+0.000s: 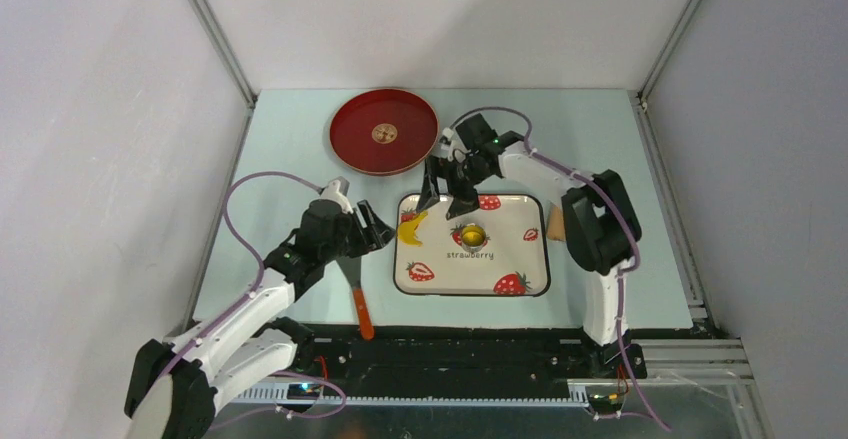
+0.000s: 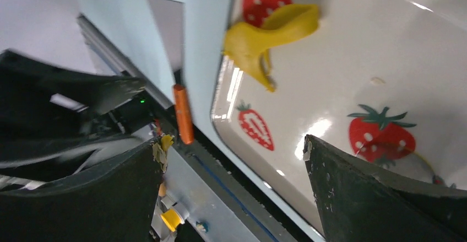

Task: Roll out the dumpling wrappers from the dough

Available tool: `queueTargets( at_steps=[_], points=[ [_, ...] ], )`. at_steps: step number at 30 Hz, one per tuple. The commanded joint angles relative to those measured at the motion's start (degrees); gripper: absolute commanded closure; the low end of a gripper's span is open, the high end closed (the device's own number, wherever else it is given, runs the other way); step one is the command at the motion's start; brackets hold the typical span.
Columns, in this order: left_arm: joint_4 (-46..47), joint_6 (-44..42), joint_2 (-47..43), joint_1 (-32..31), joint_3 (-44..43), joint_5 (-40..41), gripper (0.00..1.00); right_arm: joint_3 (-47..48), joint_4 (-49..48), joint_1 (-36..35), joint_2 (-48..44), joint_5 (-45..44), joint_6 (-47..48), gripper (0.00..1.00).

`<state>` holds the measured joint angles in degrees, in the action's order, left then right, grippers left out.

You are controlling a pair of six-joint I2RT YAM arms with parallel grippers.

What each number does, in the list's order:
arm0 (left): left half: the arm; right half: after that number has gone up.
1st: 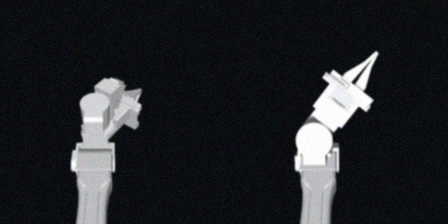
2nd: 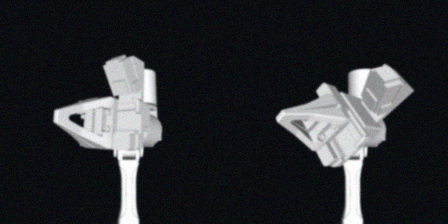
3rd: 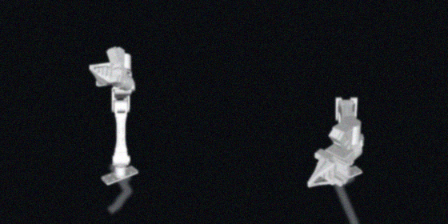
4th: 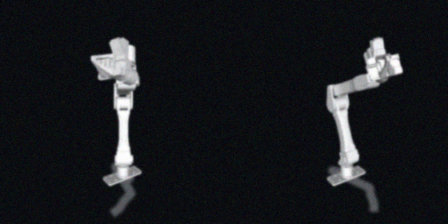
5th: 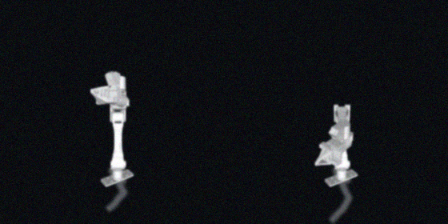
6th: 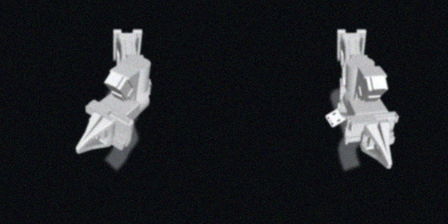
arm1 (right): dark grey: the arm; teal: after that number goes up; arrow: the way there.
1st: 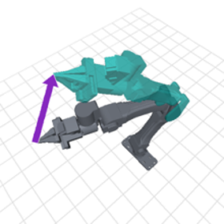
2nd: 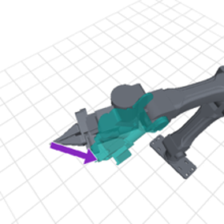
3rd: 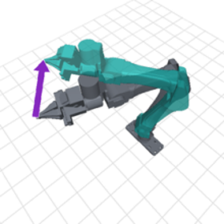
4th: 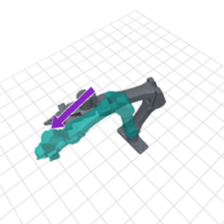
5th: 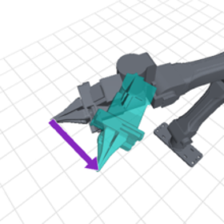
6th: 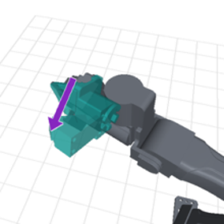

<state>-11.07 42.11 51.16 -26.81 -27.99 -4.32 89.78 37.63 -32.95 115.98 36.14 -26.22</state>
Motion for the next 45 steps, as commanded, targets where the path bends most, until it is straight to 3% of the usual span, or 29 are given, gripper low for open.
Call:
queueTargets(
  at_steps=[1,8,14,24,30,38,45],
  points=[
    [5.71,0.73,0.77,0.44,-2.04,-2.71,0.31,1.27,-2.04,0.44,-7.90,3.36,-1.35,0.02],
    [7.31,2.70,2.22,0.40,-2.92,-5.25,0.31,-2.03,-0.36,4.60,-18.21,1.69,-1.42,0.02],
    [7.38,6.35,6.22,-1.45,-4.63,-5.74,0.33,-12.55,1.52,12.07,-28.77,0.64,-0.08,0.04],
    [4.47,8.78,23.10,-10.48,-17.09,-5.18,0.39,-32.67,4.05,27.86,-43.04,2.93,4.58,0.05],
    [1.28,8.76,34.06,-15.44,-24.72,-2.30,0.48,-40.57,5.19,39.50,-49.29,4.87,7.40,0.06],
    [-4.85,6.39,43.80,-20.02,-34.80,3.56,0.53,-44.76,5.29,41.03,-51.57,3.83,7.81,0.08],
    [-7.67,6.22,48.72,-21.73,-38.70,7.15,0.58,-45.80,5.17,40.96,-52.29,4.42,7.76,0.08]
  ],
)
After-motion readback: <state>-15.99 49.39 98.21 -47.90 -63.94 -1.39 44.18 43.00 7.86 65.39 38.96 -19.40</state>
